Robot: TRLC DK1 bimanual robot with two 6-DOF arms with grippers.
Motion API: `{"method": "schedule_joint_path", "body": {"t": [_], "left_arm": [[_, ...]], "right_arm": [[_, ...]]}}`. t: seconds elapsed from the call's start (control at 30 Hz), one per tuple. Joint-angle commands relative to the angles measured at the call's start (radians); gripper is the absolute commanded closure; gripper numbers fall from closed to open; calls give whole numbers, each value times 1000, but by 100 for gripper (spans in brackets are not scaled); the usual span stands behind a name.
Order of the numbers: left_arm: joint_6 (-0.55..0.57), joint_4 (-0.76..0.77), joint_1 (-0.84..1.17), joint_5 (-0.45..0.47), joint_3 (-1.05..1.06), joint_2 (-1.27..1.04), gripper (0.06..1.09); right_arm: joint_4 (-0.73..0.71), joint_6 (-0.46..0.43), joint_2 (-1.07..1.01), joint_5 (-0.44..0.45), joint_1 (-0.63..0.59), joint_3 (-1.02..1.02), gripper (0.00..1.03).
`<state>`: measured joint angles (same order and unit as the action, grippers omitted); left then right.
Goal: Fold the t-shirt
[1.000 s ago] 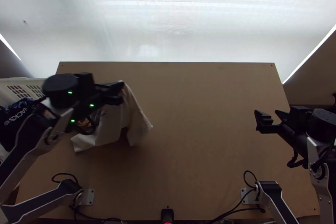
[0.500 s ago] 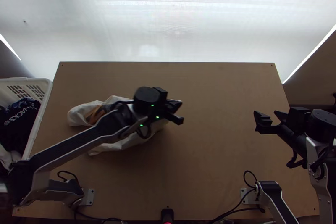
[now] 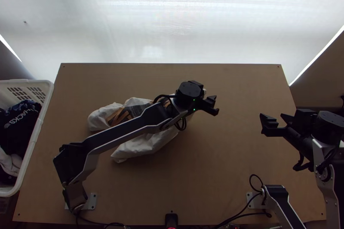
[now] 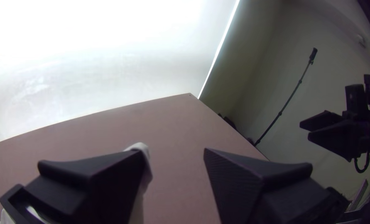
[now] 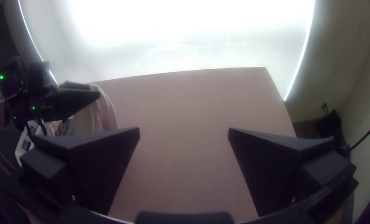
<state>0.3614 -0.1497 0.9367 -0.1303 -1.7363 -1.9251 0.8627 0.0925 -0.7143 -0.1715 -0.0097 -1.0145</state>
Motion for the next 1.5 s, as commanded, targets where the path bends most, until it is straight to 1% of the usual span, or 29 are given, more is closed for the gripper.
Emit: {"method": "schedule_joint_path", "body": {"t": [0.0,0.17,0.23,0.27,0.33,0.4,0.57,0.77,0.87,0.93,1.03,1.17,1.33,1.47], "left_arm": [[1,-139,-118,-20,-83,37,10],[-9,-413,-392,-20,-94,130,10],[-41,-522,-512,-22,-72,167,10],[-75,-533,-561,-22,-32,199,10],[-139,-521,-650,-20,83,287,10],[-176,-507,-713,1,185,387,10],[-156,-488,-811,130,363,586,10],[-141,-488,-845,133,515,726,10],[-193,-498,-920,133,601,745,10],[-259,-498,-972,133,670,756,10],[-312,-498,-1023,135,742,761,10],[-332,-449,-1079,138,804,756,10],[-389,-376,-1099,149,879,726,10],[-391,-370,-1104,167,906,669,11]], "right_arm": [[-2,0,-2,0,-3,-4,4],[-2,0,1,1,-3,10,4],[-4,0,-1,1,-4,11,4],[-4,1,-4,1,-6,10,4],[-4,3,-7,0,-9,10,4],[-4,4,-7,0,-9,11,4],[-4,7,-11,0,-9,10,4],[6,7,-11,0,-9,-4,4],[19,7,-13,1,-9,-18,4],[27,7,-11,1,-9,-21,4],[44,9,-7,0,-9,-18,4],[50,26,1,0,-9,-13,4],[61,26,4,0,-9,-15,4],[67,24,7,0,-10,-18,4]]}}
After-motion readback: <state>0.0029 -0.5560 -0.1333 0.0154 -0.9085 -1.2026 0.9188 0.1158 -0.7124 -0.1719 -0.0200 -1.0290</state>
